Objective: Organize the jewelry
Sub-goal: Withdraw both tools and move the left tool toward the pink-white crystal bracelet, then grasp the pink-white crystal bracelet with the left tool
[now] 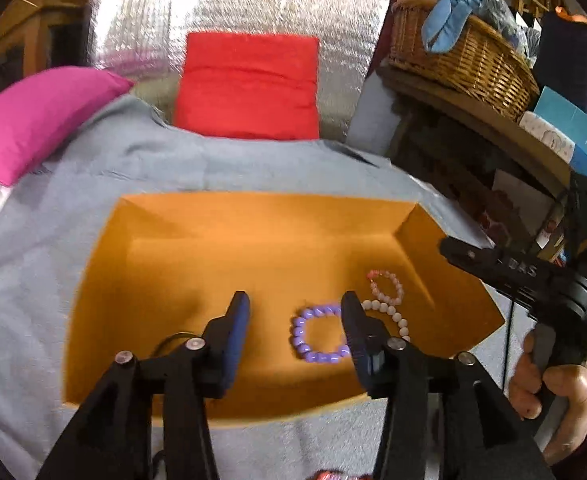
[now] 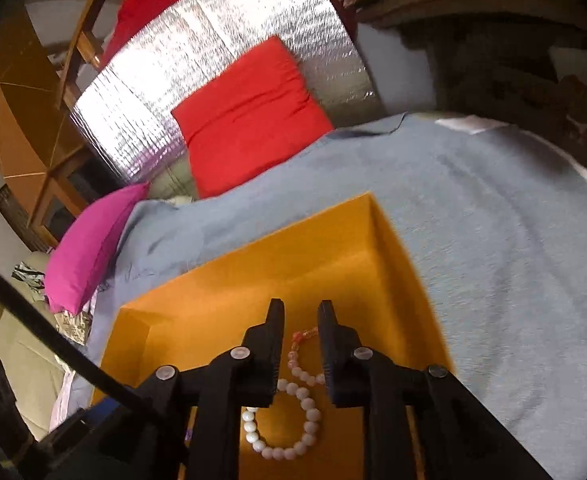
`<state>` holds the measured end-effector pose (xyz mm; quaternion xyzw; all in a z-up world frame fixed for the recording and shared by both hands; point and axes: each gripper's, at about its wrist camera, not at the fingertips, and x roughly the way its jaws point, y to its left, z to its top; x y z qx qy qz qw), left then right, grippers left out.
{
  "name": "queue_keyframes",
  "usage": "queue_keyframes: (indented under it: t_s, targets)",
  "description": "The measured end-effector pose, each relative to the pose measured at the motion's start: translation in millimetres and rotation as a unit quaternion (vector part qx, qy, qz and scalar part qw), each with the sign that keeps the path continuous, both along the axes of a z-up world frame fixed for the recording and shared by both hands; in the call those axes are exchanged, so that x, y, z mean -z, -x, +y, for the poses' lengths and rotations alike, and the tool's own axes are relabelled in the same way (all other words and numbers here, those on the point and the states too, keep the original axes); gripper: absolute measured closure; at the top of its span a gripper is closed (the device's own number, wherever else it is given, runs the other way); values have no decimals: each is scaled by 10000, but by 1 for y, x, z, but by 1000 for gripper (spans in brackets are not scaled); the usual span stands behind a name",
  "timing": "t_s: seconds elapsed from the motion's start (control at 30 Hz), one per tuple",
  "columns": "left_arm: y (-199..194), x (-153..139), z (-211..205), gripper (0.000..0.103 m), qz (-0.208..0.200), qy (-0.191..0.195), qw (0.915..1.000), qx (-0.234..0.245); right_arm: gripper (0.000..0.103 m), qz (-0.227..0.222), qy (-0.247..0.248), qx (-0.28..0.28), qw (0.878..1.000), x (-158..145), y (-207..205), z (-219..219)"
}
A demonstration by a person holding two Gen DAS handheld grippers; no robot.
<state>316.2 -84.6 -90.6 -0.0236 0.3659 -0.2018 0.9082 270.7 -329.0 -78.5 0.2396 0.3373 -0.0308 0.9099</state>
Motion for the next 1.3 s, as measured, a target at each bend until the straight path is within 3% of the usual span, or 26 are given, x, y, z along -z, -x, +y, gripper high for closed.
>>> queue_keyframes:
  t_s: [0.27,0.33,0.43,0.53,0.63,0.73,0.83,0.93,1.07,1.2,1.3]
  targets:
    - [55,-18,46,38,-465,-354,9976,-372,83,-79,62,-305,9995,-34,63,4]
    - [70,-15,56,38,-471,-509,9969,-377,73,-137,11,-367,9992,-40,85,3]
    - [86,-5,73,38,-413,-806,9947,-485,59,-103,11,-395,9992,-37,122,1]
    - [105,7,96,38,-178,-734,9945,-725,59,89,-193,-570,9981,-24,145,4]
    - [111,16,102,38,116,-572,9961,-664,59,278,-243,-765,9964,-13,158,14]
    - [105,20,104,38,157,-675,9947,-764,59,357,-333,-1084,9929,-6,158,29]
    - [97,25,109,38,262,-696,9933,-881,59,607,-91,-1260,9901,4,146,45]
    - [95,29,100,38,364,-553,9957,-648,59,991,46,-967,9904,18,134,40]
    - [98,33,72,40,427,-392,9983,24,59,1284,-104,-783,9886,30,127,30]
    - [98,46,39,64,649,-416,9952,611,59,1415,35,-621,9880,31,129,23]
    - [93,57,23,70,821,-490,9927,740,59,1556,-169,-499,9864,37,132,9]
